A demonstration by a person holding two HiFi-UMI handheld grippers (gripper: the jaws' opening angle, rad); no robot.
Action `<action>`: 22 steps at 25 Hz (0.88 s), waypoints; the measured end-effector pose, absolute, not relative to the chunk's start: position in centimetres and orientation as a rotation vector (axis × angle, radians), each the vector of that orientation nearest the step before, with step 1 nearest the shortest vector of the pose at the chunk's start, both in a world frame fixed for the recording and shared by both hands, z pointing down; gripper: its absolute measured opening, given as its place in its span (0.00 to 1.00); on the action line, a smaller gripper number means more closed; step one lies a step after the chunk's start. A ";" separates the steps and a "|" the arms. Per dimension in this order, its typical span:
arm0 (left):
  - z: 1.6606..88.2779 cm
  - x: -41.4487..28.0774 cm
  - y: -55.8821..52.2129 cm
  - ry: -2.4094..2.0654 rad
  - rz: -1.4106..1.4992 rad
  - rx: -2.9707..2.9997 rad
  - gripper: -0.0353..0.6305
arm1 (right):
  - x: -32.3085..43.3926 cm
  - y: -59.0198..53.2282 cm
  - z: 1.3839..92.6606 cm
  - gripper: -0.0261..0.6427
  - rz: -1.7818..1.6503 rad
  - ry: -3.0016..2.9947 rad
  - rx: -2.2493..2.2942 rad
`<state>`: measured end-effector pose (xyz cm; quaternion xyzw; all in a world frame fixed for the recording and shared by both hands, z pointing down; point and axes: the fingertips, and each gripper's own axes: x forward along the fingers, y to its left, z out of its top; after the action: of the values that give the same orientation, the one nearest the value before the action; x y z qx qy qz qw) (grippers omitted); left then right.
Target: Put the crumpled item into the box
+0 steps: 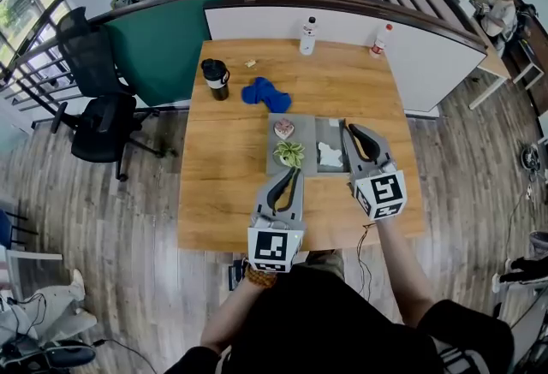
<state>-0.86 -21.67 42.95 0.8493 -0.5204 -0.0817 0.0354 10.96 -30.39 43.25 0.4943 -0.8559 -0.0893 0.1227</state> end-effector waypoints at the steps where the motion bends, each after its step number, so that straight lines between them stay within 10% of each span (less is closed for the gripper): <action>1: 43.0 -1.0 -21.5 -1.601 -0.249 2.607 0.12 | 10.7 -30.0 43.1 0.09 -0.262 -2.505 1.446; 22: 44.5 -2.3 -18.3 -1.553 -0.185 2.648 0.12 | 6.0 -21.1 45.1 0.05 -0.172 -2.571 1.474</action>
<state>-2.32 -18.28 44.46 0.8606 -0.5047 -0.0600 0.0329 6.03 -21.13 45.15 0.4947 -0.8628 -0.0578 0.0862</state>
